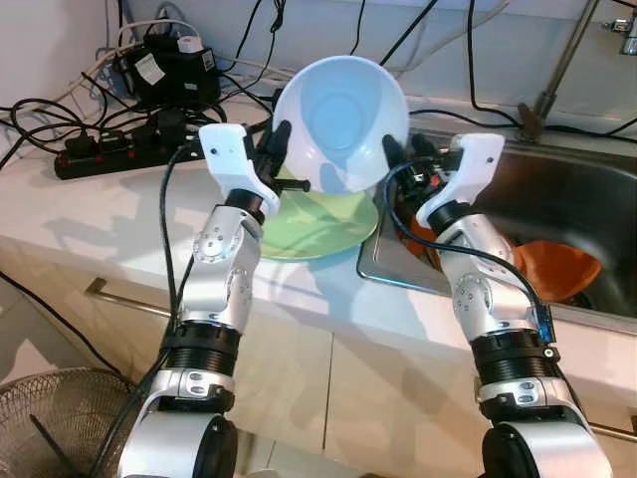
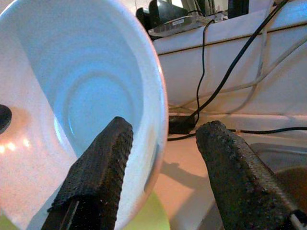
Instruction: Kitchen organization
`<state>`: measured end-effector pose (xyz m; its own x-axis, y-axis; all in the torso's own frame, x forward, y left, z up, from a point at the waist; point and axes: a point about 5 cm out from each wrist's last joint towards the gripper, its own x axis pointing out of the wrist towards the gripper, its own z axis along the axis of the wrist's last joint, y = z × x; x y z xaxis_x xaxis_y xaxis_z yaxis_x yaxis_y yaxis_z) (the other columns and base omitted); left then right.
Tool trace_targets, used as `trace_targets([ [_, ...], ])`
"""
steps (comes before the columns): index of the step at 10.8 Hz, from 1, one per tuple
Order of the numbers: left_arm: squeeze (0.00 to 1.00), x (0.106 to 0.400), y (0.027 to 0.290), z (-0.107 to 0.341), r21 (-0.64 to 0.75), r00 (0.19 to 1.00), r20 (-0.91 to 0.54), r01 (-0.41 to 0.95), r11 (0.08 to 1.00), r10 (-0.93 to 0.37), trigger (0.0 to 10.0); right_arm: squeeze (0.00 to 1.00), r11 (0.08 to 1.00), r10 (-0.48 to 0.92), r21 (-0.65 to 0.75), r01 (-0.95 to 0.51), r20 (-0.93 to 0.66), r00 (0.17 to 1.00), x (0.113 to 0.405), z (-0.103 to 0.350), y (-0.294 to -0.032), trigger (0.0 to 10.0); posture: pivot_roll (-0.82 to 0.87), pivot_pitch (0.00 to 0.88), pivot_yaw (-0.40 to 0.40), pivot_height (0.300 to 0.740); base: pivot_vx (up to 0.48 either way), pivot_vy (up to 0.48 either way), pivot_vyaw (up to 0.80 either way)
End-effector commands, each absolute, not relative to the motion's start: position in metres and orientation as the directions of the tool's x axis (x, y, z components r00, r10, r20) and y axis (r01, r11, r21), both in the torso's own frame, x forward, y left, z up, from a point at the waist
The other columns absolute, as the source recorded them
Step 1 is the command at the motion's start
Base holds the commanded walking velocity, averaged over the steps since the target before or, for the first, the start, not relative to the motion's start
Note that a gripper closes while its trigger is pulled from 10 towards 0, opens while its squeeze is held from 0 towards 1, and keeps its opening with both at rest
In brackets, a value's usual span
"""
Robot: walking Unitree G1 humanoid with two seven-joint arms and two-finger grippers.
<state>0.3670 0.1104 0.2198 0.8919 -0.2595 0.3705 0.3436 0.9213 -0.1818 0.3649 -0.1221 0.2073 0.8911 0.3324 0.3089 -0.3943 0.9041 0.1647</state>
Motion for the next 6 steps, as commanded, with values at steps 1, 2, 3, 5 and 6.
trace_targets([
  [1, 0.00, 0.3635, 0.1080, 0.2341, -0.180, 0.858, 0.435, 0.380, 0.907, -0.273, 10.0, 0.00, 0.895, 0.345, 0.178, -0.409, 0.305, 0.888, 0.3647, 0.2069, -0.1199, 10.0, 0.20, 0.000, 0.025, 0.725, 0.000, 0.000, 0.00],
  [2, 0.00, 0.3621, 0.1051, 0.2354, -0.186, 0.849, 0.446, 0.400, 0.898, -0.285, 10.0, 0.00, 0.894, 0.347, 0.178, -0.411, 0.304, 0.887, 0.3645, 0.2063, -0.1192, 10.0, 0.20, 0.000, 0.025, 0.725, 0.000, 0.000, 0.00],
  [3, 0.00, 0.3611, 0.1041, 0.2352, -0.186, 0.846, 0.447, 0.405, 0.895, -0.290, 10.0, 0.00, 0.894, 0.347, 0.178, -0.412, 0.306, 0.886, 0.3651, 0.2073, -0.1197, 10.0, 0.20, 0.000, 0.025, 0.725, 0.000, 0.000, 0.00],
  [5, 0.00, 0.3597, 0.1037, 0.2329, -0.192, 0.845, 0.447, 0.410, 0.892, -0.292, 10.0, 0.00, 0.887, 0.355, 0.180, -0.426, 0.324, 0.877, 0.3643, 0.2106, -0.1188, 0.0, 0.19, 0.000, 0.024, 0.725, 0.000, 0.000, 0.00],
  [6, 0.00, 0.3594, 0.1037, 0.2325, -0.192, 0.846, 0.446, 0.411, 0.891, -0.293, 10.0, 0.00, 0.886, 0.354, 0.181, -0.426, 0.327, 0.876, 0.3641, 0.2112, -0.1190, 0.0, 0.19, 0.000, 0.025, 0.725, 0.000, 0.000, 0.00],
])
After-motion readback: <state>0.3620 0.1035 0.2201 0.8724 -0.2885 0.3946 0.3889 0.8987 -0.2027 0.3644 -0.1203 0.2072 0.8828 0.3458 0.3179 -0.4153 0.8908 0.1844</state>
